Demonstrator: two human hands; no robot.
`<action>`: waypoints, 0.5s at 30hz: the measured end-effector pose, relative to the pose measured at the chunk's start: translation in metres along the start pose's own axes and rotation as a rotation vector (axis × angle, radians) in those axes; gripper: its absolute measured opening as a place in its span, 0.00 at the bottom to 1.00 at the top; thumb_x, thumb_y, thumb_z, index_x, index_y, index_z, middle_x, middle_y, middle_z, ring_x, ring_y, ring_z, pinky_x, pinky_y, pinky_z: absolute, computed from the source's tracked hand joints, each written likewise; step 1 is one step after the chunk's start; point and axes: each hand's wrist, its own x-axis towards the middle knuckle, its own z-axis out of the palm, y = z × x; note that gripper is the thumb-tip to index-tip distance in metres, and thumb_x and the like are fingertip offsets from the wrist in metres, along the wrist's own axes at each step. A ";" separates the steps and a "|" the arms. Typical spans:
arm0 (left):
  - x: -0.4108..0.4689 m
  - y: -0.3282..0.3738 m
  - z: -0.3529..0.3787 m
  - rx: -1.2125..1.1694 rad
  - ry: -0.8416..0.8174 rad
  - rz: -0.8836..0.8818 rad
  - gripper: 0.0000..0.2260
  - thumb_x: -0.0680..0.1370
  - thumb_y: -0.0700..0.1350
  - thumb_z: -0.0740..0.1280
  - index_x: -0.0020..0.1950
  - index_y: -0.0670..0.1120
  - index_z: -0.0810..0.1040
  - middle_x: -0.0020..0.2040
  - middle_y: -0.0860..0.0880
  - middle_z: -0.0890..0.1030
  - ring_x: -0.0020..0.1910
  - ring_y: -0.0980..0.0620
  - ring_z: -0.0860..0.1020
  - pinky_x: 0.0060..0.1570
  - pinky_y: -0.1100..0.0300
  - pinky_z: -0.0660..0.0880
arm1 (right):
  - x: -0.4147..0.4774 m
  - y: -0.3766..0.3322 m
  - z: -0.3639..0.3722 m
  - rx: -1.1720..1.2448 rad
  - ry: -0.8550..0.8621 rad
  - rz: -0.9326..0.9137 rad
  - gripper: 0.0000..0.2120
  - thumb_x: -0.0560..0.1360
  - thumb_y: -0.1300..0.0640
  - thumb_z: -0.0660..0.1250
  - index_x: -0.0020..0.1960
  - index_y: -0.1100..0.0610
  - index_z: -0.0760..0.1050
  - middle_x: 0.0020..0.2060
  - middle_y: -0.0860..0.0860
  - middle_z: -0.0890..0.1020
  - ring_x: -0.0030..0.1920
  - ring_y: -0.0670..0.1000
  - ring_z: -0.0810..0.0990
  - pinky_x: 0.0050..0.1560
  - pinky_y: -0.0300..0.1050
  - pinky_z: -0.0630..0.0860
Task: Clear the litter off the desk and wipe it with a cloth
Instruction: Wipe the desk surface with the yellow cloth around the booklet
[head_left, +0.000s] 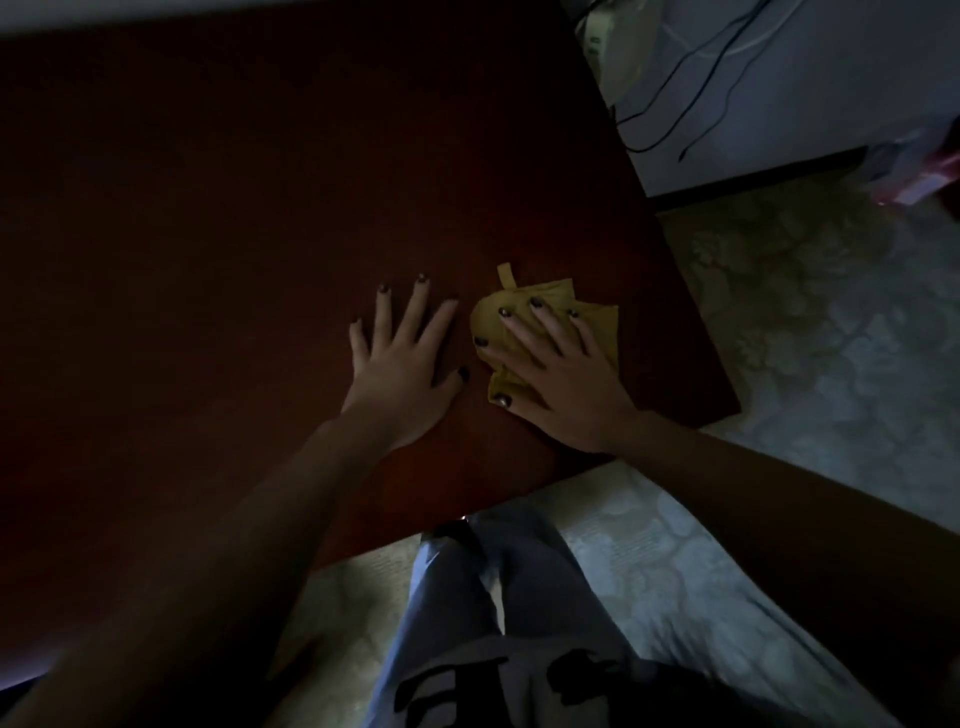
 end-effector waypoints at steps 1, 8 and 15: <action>-0.008 0.006 0.005 0.005 -0.012 0.043 0.30 0.79 0.58 0.56 0.77 0.57 0.45 0.77 0.55 0.35 0.74 0.46 0.32 0.70 0.38 0.37 | -0.009 -0.006 0.002 0.006 0.002 0.000 0.26 0.77 0.38 0.48 0.73 0.43 0.62 0.74 0.50 0.61 0.75 0.58 0.56 0.70 0.60 0.54; -0.057 0.043 0.036 -0.002 -0.158 0.197 0.25 0.82 0.56 0.48 0.76 0.60 0.42 0.73 0.60 0.32 0.71 0.51 0.27 0.68 0.42 0.33 | -0.060 -0.047 0.003 0.208 -0.128 0.103 0.27 0.76 0.41 0.43 0.73 0.46 0.62 0.75 0.47 0.60 0.74 0.48 0.43 0.72 0.54 0.45; -0.070 0.072 0.017 -0.248 -0.215 0.120 0.24 0.80 0.59 0.53 0.75 0.63 0.50 0.78 0.56 0.50 0.77 0.49 0.41 0.71 0.47 0.38 | -0.070 -0.021 -0.039 1.023 -0.365 0.257 0.18 0.82 0.52 0.53 0.71 0.51 0.65 0.71 0.53 0.67 0.71 0.52 0.63 0.68 0.37 0.58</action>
